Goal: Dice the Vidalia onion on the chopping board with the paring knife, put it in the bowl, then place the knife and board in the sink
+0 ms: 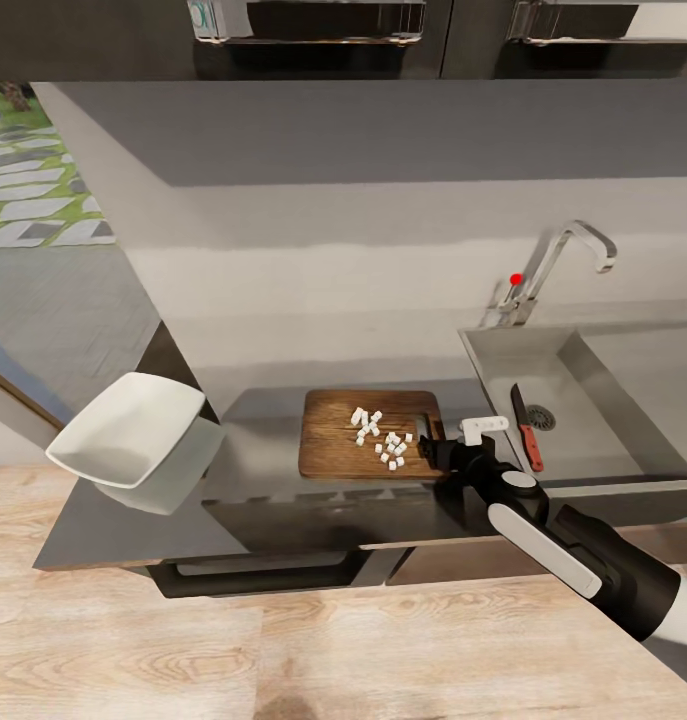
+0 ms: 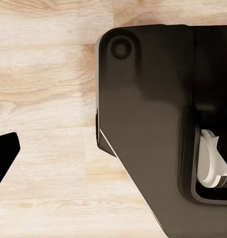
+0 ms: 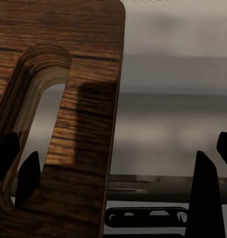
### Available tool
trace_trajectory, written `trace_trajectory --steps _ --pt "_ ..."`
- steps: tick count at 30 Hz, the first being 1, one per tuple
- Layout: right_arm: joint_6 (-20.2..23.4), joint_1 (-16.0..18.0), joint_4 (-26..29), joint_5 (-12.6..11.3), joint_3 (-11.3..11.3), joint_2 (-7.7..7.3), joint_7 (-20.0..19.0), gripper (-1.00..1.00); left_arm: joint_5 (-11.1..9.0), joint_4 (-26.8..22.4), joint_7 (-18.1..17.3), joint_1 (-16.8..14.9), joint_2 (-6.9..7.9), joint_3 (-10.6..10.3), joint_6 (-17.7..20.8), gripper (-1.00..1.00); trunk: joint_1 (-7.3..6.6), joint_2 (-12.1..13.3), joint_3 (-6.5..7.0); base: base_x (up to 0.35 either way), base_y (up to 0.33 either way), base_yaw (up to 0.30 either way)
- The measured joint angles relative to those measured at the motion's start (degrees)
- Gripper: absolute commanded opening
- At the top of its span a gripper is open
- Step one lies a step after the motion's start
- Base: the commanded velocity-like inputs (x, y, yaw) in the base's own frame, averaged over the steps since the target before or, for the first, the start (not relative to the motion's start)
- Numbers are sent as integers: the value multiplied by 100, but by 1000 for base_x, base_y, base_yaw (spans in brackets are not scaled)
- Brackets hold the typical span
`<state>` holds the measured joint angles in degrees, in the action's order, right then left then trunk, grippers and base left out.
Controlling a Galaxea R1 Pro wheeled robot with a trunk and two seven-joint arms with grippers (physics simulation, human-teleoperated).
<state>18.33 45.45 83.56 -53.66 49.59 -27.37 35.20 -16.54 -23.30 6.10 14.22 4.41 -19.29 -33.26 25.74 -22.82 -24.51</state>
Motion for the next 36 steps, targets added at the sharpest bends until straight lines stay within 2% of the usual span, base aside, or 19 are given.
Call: trace_trajectory --steps 3,4,7,8,9,28,36 --pt "-4 0 -5 -9 -1 -3 0 100 0 4 0 0 0 0 1 100 0 0 0 0 0 0" --pt "-3 1 -9 -4 -2 -2 3 -100 0 8 0 0 0 0 1 100 0 0 0 0 0 0" --pt "-9 2 -38 33 -3 1 1 -100 0 14 0 0 0 0 1 100 0 -1 0 0 0 0" --pt "-8 5 -35 -98 -8 1 0 -100 -1 15 0 0 0 -1 0 100 -1 -2 1 0 0 0" --pt "-11 5 -30 -114 -7 1 0 -100 -1 15 0 0 0 -1 1 100 0 -1 1 0 0 0" --pt "-5 2 -30 -155 -3 10 14 -100 -1 15 0 0 0 -3 0 100 -1 -1 1 0 0 0" --pt "17 -2 -51 -209 0 17 23 -100 0 15 0 0 0 -1 1 100 0 0 44 0 0 0"
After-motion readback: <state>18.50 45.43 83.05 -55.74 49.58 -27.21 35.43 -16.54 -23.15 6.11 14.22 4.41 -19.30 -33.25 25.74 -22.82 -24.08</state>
